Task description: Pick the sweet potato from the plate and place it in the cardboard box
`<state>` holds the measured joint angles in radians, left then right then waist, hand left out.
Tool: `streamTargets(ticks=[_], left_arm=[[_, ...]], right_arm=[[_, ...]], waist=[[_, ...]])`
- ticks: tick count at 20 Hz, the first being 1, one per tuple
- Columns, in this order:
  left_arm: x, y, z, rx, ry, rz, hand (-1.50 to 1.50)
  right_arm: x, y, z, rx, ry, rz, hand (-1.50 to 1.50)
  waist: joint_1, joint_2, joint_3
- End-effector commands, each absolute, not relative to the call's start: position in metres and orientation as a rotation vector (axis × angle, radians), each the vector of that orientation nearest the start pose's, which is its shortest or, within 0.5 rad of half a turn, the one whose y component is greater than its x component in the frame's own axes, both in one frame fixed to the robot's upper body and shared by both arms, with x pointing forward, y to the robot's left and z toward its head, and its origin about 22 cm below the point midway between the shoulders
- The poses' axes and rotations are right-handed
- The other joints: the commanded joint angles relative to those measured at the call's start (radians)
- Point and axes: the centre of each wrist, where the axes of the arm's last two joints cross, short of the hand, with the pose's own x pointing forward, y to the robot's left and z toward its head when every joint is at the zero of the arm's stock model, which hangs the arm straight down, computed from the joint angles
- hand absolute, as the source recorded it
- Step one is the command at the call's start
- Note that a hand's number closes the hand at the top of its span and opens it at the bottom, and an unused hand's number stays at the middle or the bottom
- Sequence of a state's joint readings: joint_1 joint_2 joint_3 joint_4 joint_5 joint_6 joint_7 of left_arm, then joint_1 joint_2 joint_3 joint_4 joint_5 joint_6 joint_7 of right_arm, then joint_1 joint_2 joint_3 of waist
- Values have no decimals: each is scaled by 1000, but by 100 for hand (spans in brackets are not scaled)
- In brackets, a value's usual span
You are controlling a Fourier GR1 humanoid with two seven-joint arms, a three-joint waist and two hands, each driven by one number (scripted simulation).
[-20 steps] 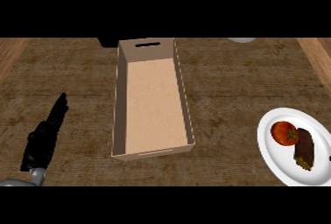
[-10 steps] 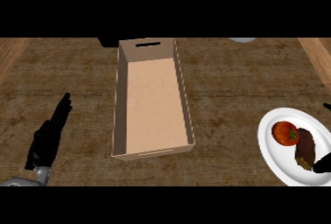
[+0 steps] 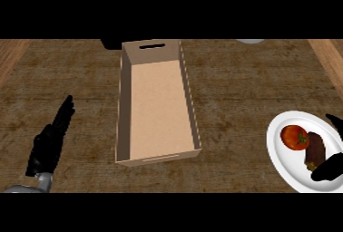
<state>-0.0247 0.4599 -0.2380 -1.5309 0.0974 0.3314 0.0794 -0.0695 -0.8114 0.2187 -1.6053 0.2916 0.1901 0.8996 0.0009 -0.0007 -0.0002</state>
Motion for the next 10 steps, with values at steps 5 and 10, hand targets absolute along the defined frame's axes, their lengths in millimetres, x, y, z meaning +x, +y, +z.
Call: streamTargets(ticks=[5, 10], left_arm=[[240, 288, 24, 364, -1455, -208, 0], [245, 306, 21, 378, -1453, -203, 0]], right_arm=[[253, -352, 58, -931, -480, 751, -150], [242, -358, 48, -935, -493, 752, -150]], waist=[[1, 0, 0], [-2, 0, 0]])
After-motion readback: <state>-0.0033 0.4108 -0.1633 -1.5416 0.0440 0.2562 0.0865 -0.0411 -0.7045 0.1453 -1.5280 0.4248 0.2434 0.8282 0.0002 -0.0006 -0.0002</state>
